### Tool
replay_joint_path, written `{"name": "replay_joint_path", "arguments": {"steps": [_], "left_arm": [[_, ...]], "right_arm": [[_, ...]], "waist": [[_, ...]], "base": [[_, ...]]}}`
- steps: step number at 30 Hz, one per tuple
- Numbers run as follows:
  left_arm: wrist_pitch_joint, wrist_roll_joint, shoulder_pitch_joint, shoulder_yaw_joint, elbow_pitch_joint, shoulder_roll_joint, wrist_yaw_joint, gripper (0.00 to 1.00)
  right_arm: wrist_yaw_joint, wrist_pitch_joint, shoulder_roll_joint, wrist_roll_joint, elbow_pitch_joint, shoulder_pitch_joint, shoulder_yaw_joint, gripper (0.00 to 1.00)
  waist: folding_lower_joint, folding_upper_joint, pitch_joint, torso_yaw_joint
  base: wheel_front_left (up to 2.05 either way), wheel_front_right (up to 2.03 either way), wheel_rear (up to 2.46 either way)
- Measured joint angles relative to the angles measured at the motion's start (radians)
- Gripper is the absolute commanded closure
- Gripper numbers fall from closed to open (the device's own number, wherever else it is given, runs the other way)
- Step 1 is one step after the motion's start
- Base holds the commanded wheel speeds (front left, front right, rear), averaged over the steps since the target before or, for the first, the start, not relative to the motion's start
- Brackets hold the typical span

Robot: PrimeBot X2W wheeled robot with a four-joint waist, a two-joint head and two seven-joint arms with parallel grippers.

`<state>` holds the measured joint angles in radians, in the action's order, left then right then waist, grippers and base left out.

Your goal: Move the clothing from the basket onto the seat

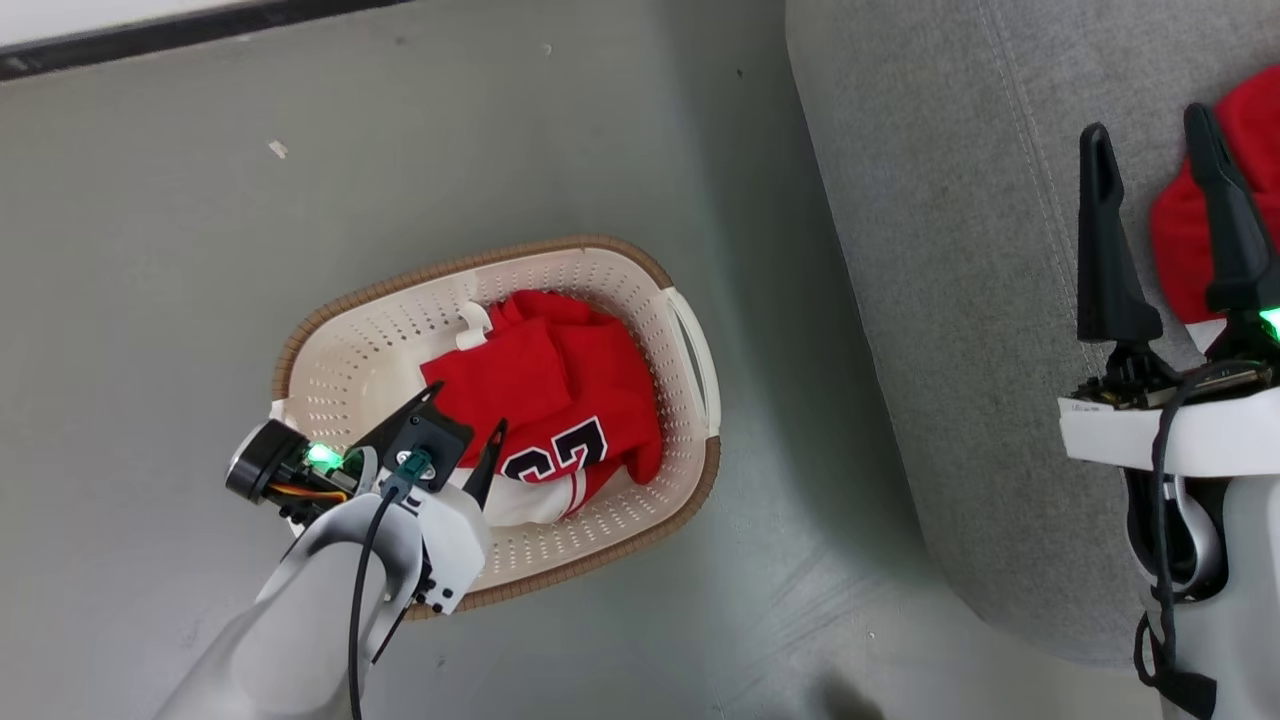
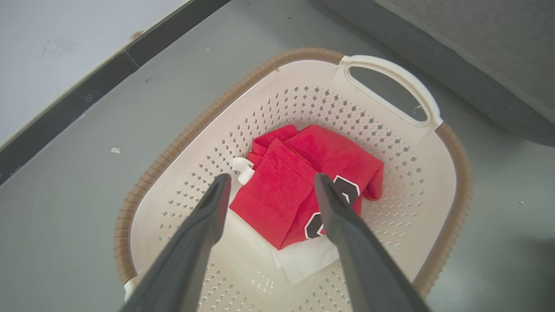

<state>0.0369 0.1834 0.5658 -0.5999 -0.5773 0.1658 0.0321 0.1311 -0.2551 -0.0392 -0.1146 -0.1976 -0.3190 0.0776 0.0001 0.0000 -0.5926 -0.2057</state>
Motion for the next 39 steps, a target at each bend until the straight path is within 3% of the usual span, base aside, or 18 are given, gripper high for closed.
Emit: {"name": "replay_joint_path", "arguments": {"steps": [39], "left_arm": [[0.024,-0.163,0.213,-0.146,-0.263,0.003,-0.067,0.00]], "right_arm": [[0.000,0.000,-0.001,-0.084,-0.015,-0.288,-0.022,0.00]], "waist": [[0.0000,0.0000,-0.313,-0.144]], "base": [[0.00,0.00,0.00]]}}
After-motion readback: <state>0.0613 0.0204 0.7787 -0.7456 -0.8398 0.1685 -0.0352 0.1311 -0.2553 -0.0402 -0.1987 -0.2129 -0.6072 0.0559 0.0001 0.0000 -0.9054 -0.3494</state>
